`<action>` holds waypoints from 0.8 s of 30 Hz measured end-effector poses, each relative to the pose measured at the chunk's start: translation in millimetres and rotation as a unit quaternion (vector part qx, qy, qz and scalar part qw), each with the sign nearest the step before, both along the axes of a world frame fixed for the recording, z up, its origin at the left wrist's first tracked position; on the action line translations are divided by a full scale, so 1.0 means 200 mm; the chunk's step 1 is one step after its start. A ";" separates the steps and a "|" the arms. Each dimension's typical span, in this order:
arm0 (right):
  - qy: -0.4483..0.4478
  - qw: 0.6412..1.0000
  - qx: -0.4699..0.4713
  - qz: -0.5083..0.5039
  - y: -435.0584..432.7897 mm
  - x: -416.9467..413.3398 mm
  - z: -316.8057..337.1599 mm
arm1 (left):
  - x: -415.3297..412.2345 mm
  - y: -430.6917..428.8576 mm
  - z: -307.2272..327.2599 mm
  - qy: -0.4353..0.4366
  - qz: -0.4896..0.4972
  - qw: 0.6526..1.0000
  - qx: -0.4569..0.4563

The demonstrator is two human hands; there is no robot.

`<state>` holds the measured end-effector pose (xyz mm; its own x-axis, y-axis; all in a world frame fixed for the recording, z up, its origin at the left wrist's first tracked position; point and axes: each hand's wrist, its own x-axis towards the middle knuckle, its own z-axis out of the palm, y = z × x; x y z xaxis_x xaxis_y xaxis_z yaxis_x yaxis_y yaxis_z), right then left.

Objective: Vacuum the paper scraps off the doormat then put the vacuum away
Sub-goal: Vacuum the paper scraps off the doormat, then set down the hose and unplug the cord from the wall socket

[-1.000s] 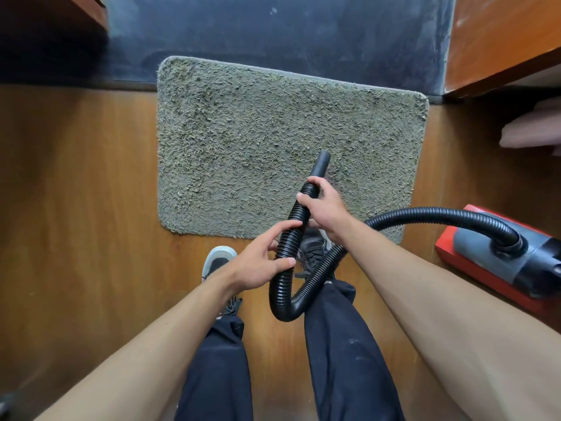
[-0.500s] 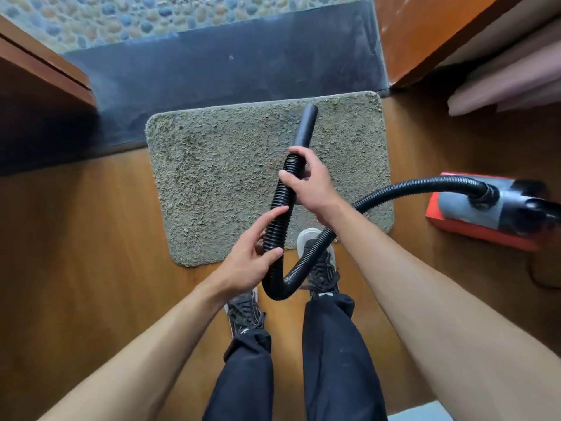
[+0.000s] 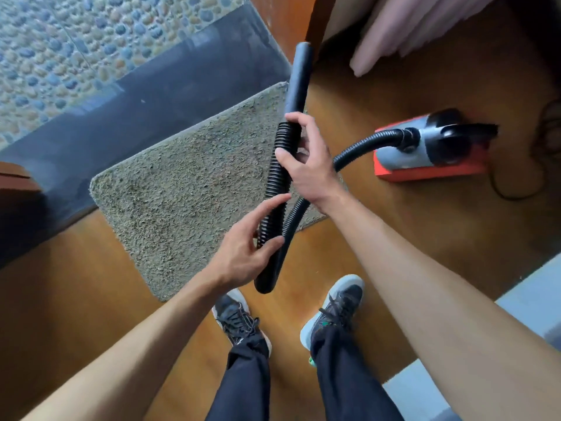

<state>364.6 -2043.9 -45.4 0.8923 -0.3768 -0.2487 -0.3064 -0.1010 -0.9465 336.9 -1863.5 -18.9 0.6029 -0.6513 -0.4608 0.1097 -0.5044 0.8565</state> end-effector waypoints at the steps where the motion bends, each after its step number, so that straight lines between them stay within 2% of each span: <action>1: -0.003 1.000 -0.007 -0.014 -0.06 -0.03 0.02 | 0.00 -0.06 0.01 -0.004 -0.016 1.000 -0.006; 11: 0.011 0.997 -0.028 -0.070 -0.65 -0.38 0.20 | -0.22 -0.63 0.19 0.069 -0.108 0.991 -0.048; 16: 0.018 0.993 -0.034 -0.116 -0.91 -0.62 0.25 | -0.35 -0.89 0.21 0.053 -0.173 0.982 -0.049; 24: 0.036 0.973 0.020 -0.226 -1.30 -1.05 0.28 | -0.59 -1.32 0.23 0.086 -0.259 0.961 -0.046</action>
<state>154.5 -2304.5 10.7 0.6170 -0.7156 -0.3276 -0.3770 0.0966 -0.9211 219.6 -2128.2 27.0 0.1067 -0.8859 -0.4515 0.0079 -0.4533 0.8913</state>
